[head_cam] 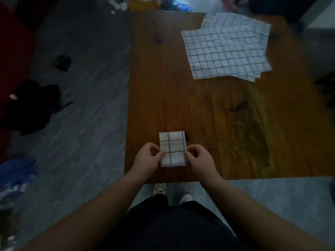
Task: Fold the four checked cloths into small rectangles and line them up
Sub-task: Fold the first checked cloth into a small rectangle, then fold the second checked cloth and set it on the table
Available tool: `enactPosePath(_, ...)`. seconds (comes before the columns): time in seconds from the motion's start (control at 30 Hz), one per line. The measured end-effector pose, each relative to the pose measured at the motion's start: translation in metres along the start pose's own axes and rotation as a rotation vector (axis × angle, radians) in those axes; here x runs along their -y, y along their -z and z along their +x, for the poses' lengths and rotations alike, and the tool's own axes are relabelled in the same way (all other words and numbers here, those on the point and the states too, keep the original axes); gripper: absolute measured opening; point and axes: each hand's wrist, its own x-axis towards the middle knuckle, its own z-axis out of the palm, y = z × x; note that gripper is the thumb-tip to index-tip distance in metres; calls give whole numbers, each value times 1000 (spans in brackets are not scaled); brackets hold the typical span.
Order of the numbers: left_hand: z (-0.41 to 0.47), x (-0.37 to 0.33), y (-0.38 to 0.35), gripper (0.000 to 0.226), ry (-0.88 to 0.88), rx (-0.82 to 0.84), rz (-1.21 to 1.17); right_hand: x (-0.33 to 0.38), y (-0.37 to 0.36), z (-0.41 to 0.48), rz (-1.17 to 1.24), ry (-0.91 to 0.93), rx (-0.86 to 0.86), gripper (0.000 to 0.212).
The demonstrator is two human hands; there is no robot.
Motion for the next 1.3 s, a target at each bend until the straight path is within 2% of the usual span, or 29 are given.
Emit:
enactPosePath(0.23, 32, 19, -38, 9, 72, -102, 179, -31, -8, 47, -119, -60, 85, 14)
enactPosePath(0.4, 34, 26, -56, 10, 86, -118, 298, -43, -11, 57, -351, 103, 247, 13)
enactPosePath(0.57, 28, 28, -63, 11, 81, -149, 506, -45, -11, 61, -607, 242, 293, 7)
enactPosePath(0.7, 18, 22, -59, 13, 86, -175, 632, -32, 4, 61, -801, 332, 350, 25)
enactPosePath(0.83, 0, 15, -35, 14, -4, -261, 696, -11, 27, 53, -902, 497, 344, 40)
enactPosePath(1.0, -30, 17, 12, 45, -96, -381, 691, 31, 27, 33, -962, 678, 301, 48)
enactPosePath(1.13, -47, 34, 55, 57, -86, -432, 718, 70, -15, 13, -950, 778, 323, 54)
enactPosePath(1.3, -71, 72, 138, 64, -58, -481, 684, 117, -102, -16, -972, 862, 325, 58)
